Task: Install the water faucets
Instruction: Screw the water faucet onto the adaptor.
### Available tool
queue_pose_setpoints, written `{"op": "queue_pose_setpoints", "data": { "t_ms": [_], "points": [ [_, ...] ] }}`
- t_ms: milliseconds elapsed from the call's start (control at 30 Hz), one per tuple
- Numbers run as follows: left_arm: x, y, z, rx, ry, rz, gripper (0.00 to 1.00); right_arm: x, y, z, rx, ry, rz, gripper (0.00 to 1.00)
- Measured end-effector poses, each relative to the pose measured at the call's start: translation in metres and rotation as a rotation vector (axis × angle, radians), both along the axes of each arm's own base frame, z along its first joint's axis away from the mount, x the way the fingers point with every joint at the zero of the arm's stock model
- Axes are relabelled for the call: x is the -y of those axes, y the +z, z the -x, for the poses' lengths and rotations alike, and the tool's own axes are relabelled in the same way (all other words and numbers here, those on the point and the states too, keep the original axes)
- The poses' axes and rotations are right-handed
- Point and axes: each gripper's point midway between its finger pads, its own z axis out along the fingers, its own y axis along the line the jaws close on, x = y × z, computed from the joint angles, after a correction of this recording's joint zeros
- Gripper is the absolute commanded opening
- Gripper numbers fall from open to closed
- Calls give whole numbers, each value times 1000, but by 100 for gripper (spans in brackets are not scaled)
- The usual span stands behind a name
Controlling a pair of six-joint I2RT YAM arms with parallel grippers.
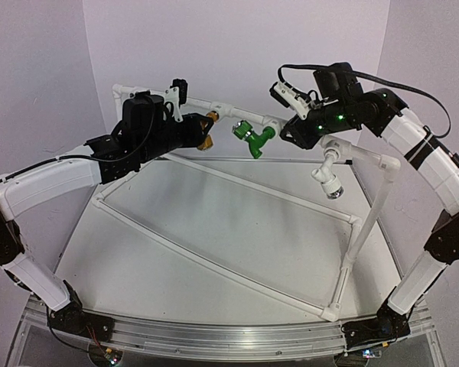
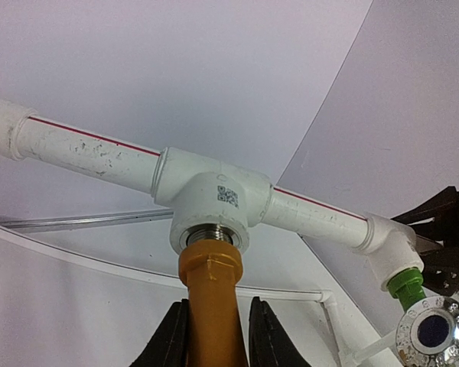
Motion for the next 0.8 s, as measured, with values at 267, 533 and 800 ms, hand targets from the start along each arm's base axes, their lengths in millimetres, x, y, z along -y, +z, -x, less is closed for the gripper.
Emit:
{"op": "queue_pose_setpoints", "data": {
  "t_ms": [267, 533, 800],
  "points": [
    [1, 0, -1, 35, -9, -63, 0, 0, 0, -1, 9, -1, 1, 0],
    [5, 2, -3, 32, -29, -163, 0, 2, -1, -2, 22, -6, 8, 0],
    [4, 1, -1, 48, -44, -220, 0, 2, -2, -2, 28, -3, 11, 0]
  ]
}}
